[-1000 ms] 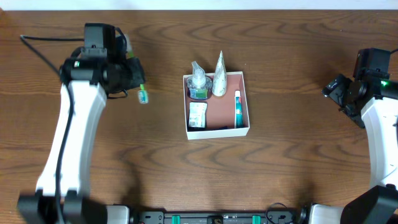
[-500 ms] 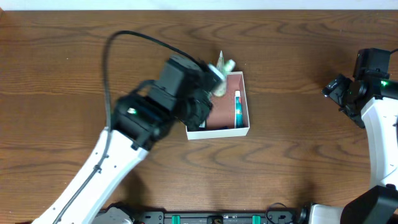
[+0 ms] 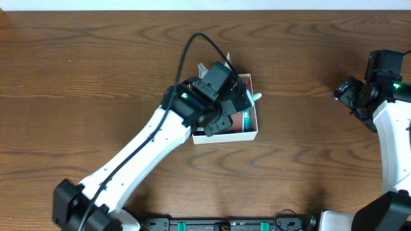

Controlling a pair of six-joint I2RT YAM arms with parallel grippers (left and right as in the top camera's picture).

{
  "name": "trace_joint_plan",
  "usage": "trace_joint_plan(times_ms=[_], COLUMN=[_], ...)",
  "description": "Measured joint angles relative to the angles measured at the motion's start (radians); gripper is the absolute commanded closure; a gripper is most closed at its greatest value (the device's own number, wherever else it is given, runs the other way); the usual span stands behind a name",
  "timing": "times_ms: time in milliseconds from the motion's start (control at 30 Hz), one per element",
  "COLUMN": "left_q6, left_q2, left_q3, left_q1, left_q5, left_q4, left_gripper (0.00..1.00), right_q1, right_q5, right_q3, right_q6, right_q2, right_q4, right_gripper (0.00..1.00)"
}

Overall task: Pack container
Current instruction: 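Carry the green toothbrush into the box and release it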

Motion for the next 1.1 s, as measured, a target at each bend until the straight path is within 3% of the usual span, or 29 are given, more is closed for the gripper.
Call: trace_joint_plan(times_ms=[267, 500, 967, 1067, 1100], left_q6=[0.266, 0.420, 0.495, 0.505, 0.505], left_q2=[0.092, 0.129, 0.130, 0.130, 0.130], left_q3=[-0.003, -0.003, -0.003, -0.003, -0.003], left_q1=[0.000, 0.000, 0.000, 0.000, 0.000], left_q5=[-0.003, -0.011, -0.083, -0.083, -0.083], left_q4=[0.000, 0.000, 0.003, 0.004, 0.005], left_gripper=[0.94, 0.94, 0.93, 0.70, 0.67], right_q1=[0.000, 0.000, 0.000, 0.000, 0.000], right_q5=[0.000, 0.000, 0.000, 0.000, 0.000], right_q3=[0.000, 0.000, 0.000, 0.000, 0.000], right_q6=[0.000, 0.000, 0.000, 0.000, 0.000], right_q2=[0.000, 0.000, 0.000, 0.000, 0.000], right_q4=[0.000, 0.000, 0.000, 0.000, 0.000], right_gripper=[0.01, 0.01, 0.01, 0.01, 0.01])
